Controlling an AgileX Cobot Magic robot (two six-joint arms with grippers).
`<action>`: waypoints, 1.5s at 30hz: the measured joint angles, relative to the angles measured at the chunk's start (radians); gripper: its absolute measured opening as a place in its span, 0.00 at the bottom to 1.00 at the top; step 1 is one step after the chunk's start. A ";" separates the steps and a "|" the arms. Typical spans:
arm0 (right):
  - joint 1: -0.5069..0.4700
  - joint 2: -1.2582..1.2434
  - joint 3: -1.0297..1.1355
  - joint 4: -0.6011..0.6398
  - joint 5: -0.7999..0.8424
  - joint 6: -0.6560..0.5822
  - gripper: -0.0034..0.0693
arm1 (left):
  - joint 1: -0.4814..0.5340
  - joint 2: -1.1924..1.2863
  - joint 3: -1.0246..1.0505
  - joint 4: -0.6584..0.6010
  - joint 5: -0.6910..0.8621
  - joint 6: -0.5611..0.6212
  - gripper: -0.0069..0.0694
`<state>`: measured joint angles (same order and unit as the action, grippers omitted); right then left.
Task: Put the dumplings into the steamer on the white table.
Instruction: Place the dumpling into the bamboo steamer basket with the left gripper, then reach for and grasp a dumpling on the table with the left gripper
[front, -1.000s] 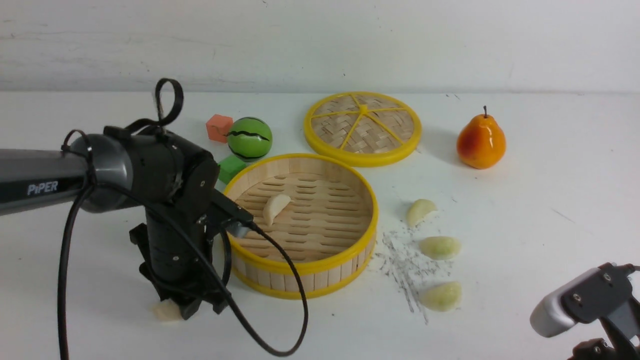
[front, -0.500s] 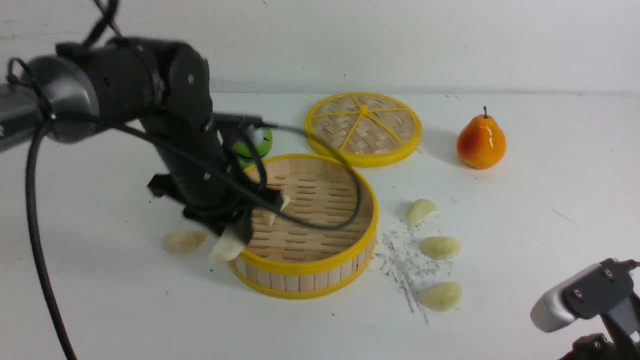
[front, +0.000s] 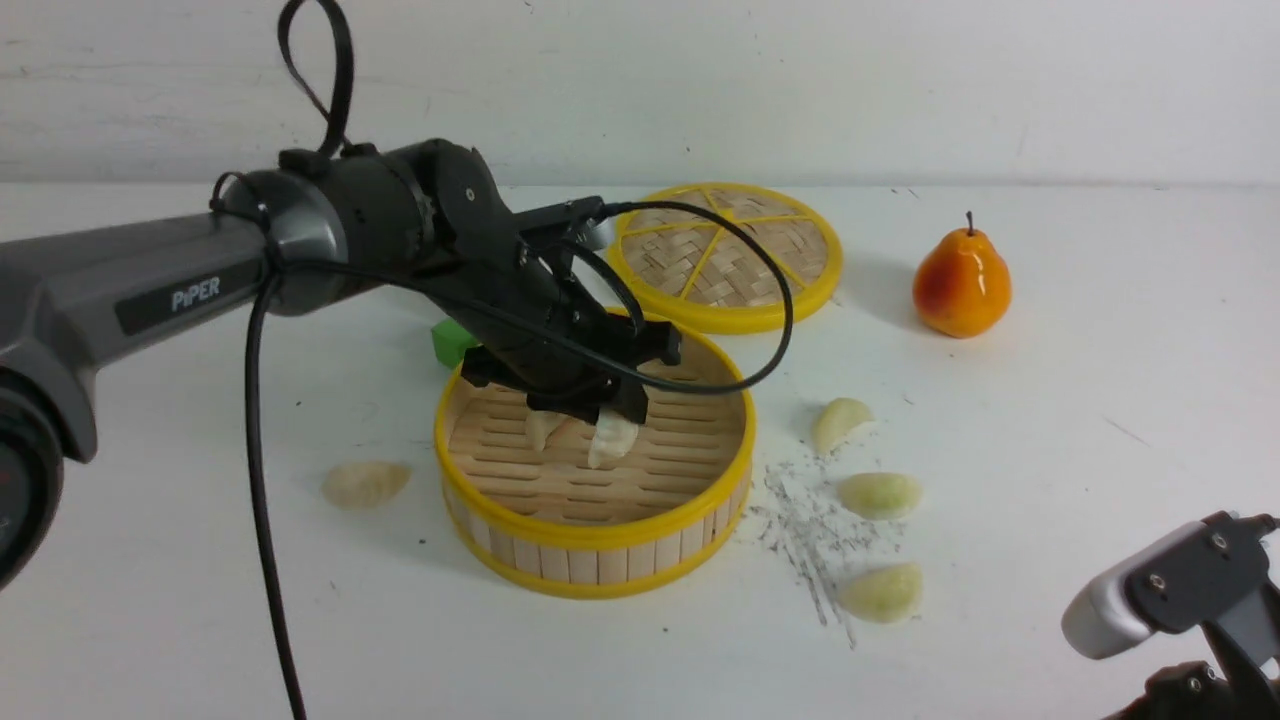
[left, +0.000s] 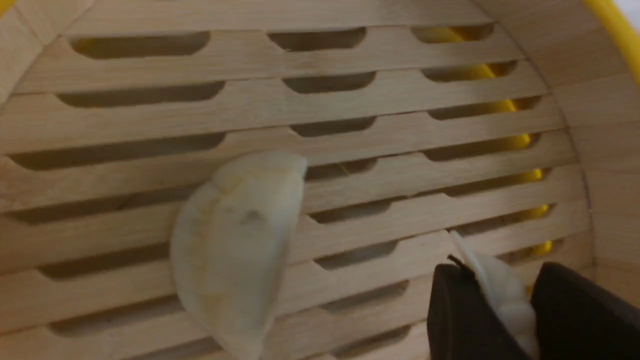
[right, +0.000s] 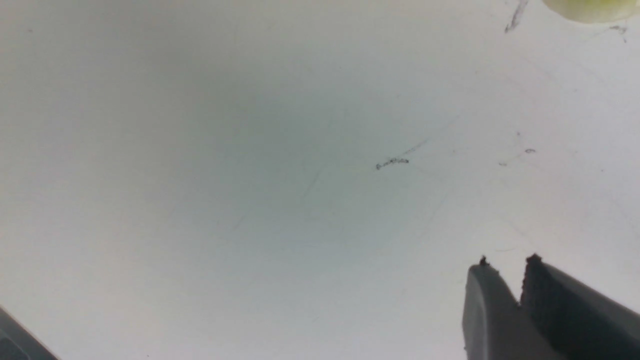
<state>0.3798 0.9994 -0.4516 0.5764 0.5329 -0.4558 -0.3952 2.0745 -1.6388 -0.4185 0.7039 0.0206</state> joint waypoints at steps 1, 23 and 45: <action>0.000 0.000 0.000 0.000 0.000 0.000 0.19 | 0.000 0.004 0.000 0.008 -0.013 0.001 0.32; 0.000 0.000 0.000 -0.008 0.000 -0.001 0.21 | 0.000 -0.109 -0.143 0.239 0.164 -0.033 0.60; 0.000 0.000 0.000 0.018 -0.012 -0.001 0.23 | 0.265 -0.188 0.200 0.392 0.112 -0.733 0.54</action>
<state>0.3798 0.9994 -0.4516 0.5945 0.5212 -0.4569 -0.1300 1.8868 -1.4392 -0.0265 0.8163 -0.7129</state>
